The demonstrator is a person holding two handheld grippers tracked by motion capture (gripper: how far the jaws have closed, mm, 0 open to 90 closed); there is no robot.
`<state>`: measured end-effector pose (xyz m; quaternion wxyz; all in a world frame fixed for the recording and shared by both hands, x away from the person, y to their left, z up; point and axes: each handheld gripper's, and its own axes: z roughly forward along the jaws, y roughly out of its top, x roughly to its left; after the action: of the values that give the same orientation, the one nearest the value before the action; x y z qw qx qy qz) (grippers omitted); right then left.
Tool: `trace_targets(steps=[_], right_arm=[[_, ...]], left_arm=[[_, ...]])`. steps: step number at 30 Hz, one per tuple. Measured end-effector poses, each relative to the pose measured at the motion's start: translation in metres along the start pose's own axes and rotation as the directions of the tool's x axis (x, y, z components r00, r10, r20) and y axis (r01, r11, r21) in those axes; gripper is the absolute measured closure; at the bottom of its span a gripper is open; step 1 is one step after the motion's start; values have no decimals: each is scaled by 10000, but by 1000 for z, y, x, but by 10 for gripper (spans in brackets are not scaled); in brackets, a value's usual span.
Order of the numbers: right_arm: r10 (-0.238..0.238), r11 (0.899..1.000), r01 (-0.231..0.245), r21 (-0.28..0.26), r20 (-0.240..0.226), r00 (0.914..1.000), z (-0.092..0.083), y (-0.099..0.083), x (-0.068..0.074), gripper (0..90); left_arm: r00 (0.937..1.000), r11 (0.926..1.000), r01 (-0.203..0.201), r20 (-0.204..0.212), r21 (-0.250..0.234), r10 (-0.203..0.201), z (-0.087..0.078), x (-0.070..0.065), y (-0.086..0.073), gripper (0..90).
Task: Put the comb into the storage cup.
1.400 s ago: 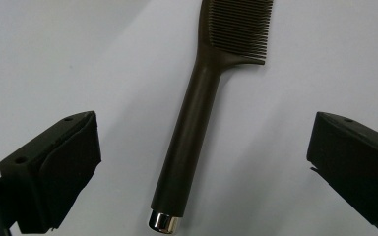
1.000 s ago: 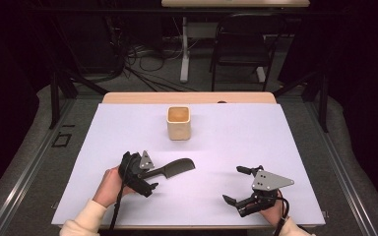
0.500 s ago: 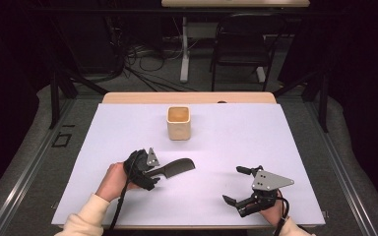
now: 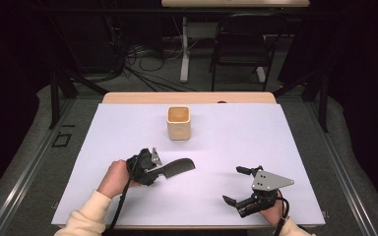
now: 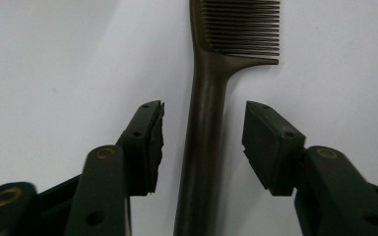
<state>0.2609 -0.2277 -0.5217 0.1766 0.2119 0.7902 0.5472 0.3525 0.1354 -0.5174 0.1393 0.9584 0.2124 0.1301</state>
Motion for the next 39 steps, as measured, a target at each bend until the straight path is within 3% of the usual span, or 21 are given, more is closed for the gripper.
trace_targets(steps=[7,25,32,39], right_arm=[[-14,10000,14,11,-5,10000,0,0,0,0],[-34,10000,34,-4,12,10000,0,0,1,0],[-59,10000,59,0,-1,10000,0,0,1,0],[-57,10000,57,-59,51,10000,-1,1,1,0]], left_arm=[[9996,9994,-132,245,334,124,3,1,8,621],[9976,9944,-376,611,984,317,16,8,17,687],[9967,9941,-405,737,1009,331,17,9,18,701],[9973,9961,-164,725,865,101,17,10,16,720]])
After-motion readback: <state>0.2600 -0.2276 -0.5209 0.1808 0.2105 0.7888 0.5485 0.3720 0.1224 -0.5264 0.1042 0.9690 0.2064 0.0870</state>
